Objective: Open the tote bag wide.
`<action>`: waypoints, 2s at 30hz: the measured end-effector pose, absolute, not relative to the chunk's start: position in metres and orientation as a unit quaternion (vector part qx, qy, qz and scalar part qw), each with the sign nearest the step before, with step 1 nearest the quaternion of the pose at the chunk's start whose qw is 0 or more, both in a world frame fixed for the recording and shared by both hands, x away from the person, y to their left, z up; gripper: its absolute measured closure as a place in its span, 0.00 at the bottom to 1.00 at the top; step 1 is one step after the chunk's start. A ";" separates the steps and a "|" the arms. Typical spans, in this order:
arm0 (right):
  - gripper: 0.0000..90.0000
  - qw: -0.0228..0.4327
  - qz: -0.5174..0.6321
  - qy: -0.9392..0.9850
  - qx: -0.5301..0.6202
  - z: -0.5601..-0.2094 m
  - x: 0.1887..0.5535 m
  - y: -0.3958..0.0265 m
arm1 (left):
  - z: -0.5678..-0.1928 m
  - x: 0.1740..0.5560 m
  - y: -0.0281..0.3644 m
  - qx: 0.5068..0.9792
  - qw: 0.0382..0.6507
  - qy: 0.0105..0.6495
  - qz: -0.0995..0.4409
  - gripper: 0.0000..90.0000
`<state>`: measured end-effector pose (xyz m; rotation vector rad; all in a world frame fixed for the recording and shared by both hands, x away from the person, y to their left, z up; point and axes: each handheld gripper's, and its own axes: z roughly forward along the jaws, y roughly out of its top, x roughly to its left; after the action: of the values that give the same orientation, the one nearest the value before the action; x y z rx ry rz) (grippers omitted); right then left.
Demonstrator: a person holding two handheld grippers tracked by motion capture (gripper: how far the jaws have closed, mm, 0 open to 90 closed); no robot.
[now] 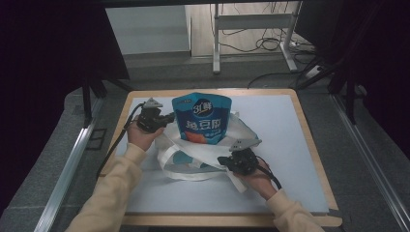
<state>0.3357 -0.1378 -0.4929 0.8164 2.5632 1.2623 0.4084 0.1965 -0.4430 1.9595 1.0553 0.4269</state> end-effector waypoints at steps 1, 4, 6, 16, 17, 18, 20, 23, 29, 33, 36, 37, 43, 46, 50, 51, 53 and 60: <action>0.99 0.085 0.423 0.859 0.274 -0.493 0.336 -0.138 | -0.443 0.408 0.197 0.783 0.424 0.422 0.171 1.00; 0.99 0.094 0.438 0.849 0.279 -0.482 0.336 -0.141 | -0.433 0.395 0.205 0.771 0.449 0.418 0.172 1.00; 0.99 0.100 0.445 0.844 0.280 -0.476 0.336 -0.143 | -0.428 0.389 0.209 0.767 0.458 0.415 0.170 1.00; 0.99 0.140 0.463 0.828 0.282 -0.439 0.348 -0.157 | -0.419 0.352 0.190 0.779 0.467 0.381 0.172 1.00; 0.99 0.140 0.463 0.828 0.282 -0.439 0.348 -0.157 | -0.419 0.352 0.190 0.779 0.467 0.381 0.172 1.00; 0.99 0.147 0.467 0.822 0.292 -0.431 0.357 -0.163 | -0.424 0.348 0.186 0.782 0.468 0.380 0.162 1.00; 0.99 0.154 0.467 0.816 0.303 -0.424 0.367 -0.169 | -0.430 0.345 0.181 0.788 0.462 0.378 0.153 1.00; 0.99 0.160 0.456 0.818 0.312 -0.418 0.381 -0.173 | -0.439 0.342 0.173 0.801 0.446 0.371 0.145 1.00; 0.99 0.151 0.441 0.823 0.325 -0.421 0.405 -0.168 | -0.455 0.343 0.165 0.812 0.430 0.374 0.125 1.00; 0.99 0.156 0.432 0.825 0.330 -0.422 0.412 -0.163 | -0.468 0.343 0.158 0.823 0.410 0.376 0.117 1.00; 0.99 0.165 0.417 0.825 0.344 -0.427 0.423 -0.163 | -0.474 0.337 0.152 0.833 0.399 0.366 0.117 1.00; 0.99 0.163 0.415 0.823 0.353 -0.428 0.427 -0.165 | -0.474 0.337 0.152 0.833 0.399 0.366 0.117 1.00; 0.99 0.156 0.417 0.814 0.374 -0.433 0.449 -0.173 | -0.478 0.328 0.151 0.844 0.381 0.355 0.129 1.00; 0.99 0.154 0.413 0.815 0.377 -0.436 0.456 -0.172 | -0.481 0.329 0.155 0.836 0.395 0.366 0.102 1.00; 0.99 0.151 0.413 0.813 0.381 -0.438 0.462 -0.171 | -0.487 0.329 0.163 0.828 0.407 0.375 0.092 1.00; 0.99 0.152 0.411 0.814 0.382 -0.438 0.463 -0.170 | -0.486 0.328 0.163 0.829 0.406 0.372 0.098 1.00; 0.99 0.151 0.410 0.815 0.381 -0.439 0.464 -0.170 | -0.486 0.327 0.163 0.829 0.406 0.372 0.098 1.00; 0.99 0.155 0.400 0.820 0.379 -0.443 0.473 -0.171 | -0.491 0.324 0.166 0.826 0.409 0.377 0.096 1.00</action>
<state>0.4726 -0.1706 -0.4433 1.0860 2.3493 1.1460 0.3244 0.1657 -0.4908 2.0800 0.9507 0.2418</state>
